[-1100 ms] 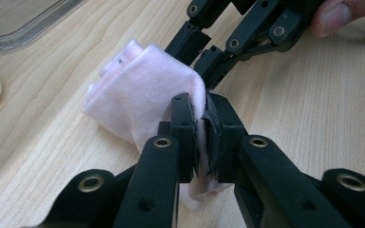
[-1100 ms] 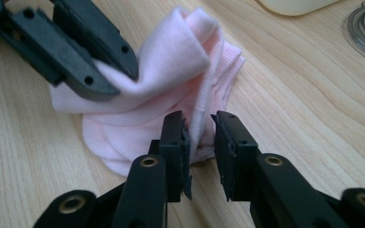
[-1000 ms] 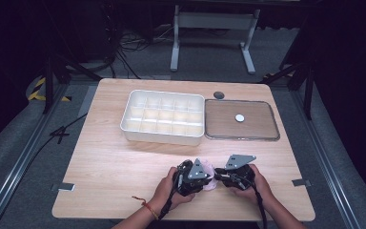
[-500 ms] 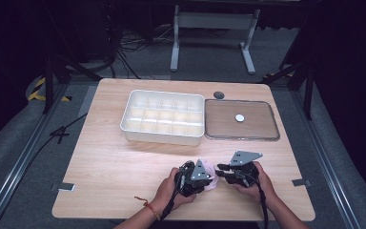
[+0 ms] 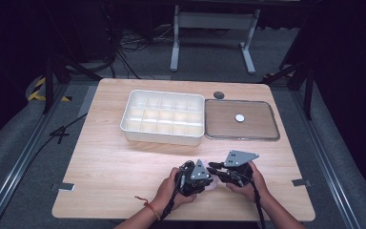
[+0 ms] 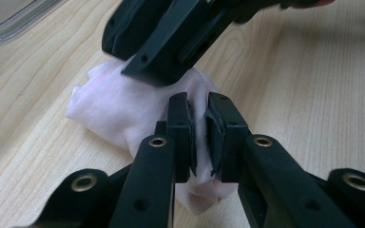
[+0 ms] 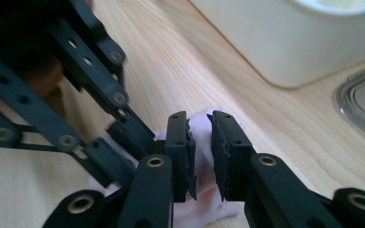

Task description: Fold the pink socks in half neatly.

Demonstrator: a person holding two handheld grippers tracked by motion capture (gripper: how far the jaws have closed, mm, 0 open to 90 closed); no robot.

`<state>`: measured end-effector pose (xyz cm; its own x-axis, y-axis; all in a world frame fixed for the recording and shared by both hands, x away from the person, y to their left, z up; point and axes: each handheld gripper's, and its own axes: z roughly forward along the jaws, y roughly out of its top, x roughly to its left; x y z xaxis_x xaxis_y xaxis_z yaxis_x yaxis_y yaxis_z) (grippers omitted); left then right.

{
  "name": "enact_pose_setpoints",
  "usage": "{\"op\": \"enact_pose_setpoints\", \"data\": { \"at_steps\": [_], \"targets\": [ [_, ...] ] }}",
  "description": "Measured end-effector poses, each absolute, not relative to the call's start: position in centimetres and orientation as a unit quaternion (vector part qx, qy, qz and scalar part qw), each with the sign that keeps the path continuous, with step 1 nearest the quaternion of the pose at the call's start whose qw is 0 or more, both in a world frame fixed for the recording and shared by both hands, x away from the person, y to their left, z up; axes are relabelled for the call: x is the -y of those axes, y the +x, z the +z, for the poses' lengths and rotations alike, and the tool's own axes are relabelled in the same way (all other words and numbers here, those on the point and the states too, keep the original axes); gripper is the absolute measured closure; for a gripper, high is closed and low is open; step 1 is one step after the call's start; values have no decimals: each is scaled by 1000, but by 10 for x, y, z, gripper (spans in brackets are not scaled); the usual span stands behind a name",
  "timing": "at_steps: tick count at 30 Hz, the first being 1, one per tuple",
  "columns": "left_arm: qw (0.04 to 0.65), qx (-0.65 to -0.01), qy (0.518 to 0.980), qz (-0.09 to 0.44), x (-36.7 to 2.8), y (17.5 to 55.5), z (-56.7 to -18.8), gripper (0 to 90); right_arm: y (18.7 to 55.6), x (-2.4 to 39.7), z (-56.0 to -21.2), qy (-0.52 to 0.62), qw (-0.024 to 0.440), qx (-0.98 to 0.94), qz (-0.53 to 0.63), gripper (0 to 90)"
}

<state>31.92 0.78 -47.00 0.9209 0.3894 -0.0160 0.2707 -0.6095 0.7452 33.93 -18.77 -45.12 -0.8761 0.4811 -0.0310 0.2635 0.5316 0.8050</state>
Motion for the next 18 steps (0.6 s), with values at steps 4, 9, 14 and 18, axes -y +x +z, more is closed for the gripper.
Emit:
{"op": "enact_pose_setpoints", "data": {
  "at_steps": [4,9,14,18],
  "targets": [
    [402,-185,894,73,-7,318,-470,785,342,188,-457,227,122,-871,419,778],
    [401,-178,896,71,-8,318,-470,774,347,190,-465,231,120,-876,405,780],
    [406,-177,895,59,-10,317,-468,759,348,191,-467,233,114,-876,406,783],
    [407,-153,899,51,-14,315,-464,759,348,192,-469,235,113,-876,407,783]
  ]
}}
